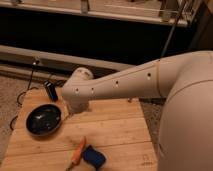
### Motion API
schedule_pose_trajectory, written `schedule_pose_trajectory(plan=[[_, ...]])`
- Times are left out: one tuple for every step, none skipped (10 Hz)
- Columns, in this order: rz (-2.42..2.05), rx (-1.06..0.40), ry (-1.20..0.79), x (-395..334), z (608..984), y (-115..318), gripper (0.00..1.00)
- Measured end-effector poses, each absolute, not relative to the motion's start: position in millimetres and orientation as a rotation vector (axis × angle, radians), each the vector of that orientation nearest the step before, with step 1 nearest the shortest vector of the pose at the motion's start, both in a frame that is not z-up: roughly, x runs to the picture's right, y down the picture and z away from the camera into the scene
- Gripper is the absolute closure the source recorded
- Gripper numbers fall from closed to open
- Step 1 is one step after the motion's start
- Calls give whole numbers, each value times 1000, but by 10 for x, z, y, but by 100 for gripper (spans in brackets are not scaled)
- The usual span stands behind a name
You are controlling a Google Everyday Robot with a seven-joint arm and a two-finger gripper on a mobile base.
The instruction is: Place the pepper on the white sponge
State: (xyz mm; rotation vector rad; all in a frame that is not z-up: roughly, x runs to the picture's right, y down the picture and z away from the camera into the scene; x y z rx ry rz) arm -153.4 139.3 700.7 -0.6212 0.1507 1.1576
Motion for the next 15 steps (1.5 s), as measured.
schedule_pose_trajectory(plan=[[1144, -668, 169, -1669, 6940, 1704, 20], [1142, -683, 178, -1705, 6920, 1809, 20], [1143, -682, 178, -1699, 6922, 1806, 20], [1144, -682, 178, -1692, 6924, 1805, 20], [1141, -683, 177, -1704, 6921, 1808, 20], [1142, -683, 177, -1707, 6924, 1805, 20], [1143, -684, 177, -1712, 6931, 1800, 20], [1130, -677, 187, -1748, 6962, 1815, 20], [1112, -678, 197, -1830, 7000, 1868, 20], [1102, -678, 208, -1874, 7026, 1911, 20], [1092, -678, 223, -1925, 7080, 1962, 20], [1084, -681, 234, -1984, 7113, 2011, 20], [1080, -685, 247, -2002, 7137, 2055, 20], [1080, -686, 267, -1972, 7172, 2097, 20], [1084, -692, 291, -1921, 7204, 2157, 20]])
